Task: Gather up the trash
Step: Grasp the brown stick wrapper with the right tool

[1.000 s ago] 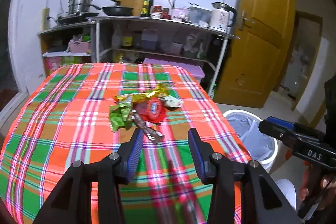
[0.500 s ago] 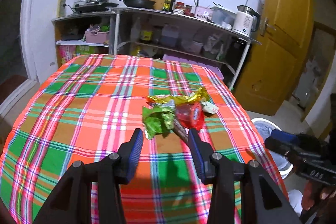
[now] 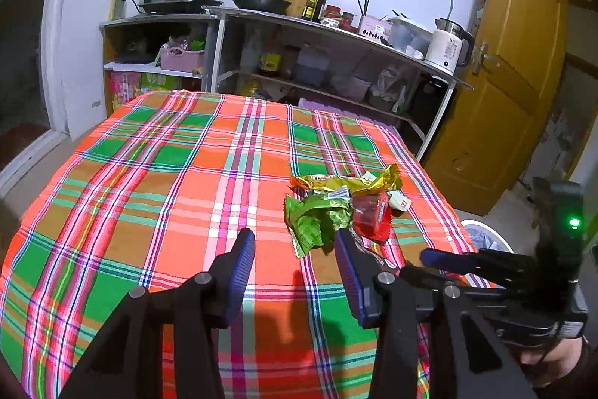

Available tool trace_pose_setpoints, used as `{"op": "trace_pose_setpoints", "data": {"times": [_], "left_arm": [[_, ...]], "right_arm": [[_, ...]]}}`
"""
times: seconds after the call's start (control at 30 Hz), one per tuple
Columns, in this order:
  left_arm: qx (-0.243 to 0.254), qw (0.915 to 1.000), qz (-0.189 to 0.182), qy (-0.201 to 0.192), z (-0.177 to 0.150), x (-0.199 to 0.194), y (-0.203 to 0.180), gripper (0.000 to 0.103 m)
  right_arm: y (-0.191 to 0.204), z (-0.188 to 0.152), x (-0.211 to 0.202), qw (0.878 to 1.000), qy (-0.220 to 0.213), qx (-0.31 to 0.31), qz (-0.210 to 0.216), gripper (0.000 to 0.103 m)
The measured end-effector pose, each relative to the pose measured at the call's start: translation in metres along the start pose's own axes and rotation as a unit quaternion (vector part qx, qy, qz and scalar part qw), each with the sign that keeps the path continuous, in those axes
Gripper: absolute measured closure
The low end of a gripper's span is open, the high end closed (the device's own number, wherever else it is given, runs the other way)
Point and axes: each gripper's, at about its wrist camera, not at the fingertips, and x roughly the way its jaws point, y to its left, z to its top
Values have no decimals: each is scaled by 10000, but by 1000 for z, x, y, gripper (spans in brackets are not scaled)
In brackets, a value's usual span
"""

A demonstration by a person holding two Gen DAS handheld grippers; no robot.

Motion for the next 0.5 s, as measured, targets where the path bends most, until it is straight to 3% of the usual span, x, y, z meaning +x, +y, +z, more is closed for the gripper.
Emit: {"op": "trace_pose_setpoints", "data": {"times": [0.23,0.4,0.5], "left_arm": [[-41,10000,-73,50,3,8,6,59],[-10,9998,-160,137,6,18,3,59],[-12,9994,-242,243,9,27,-1,58]], "right_arm": [[3,9,32,9997,235,-52,49,62],[3,12,39,9996,281,-98,22,75],[2,11,37,9995,284,-163,17,77]]}}
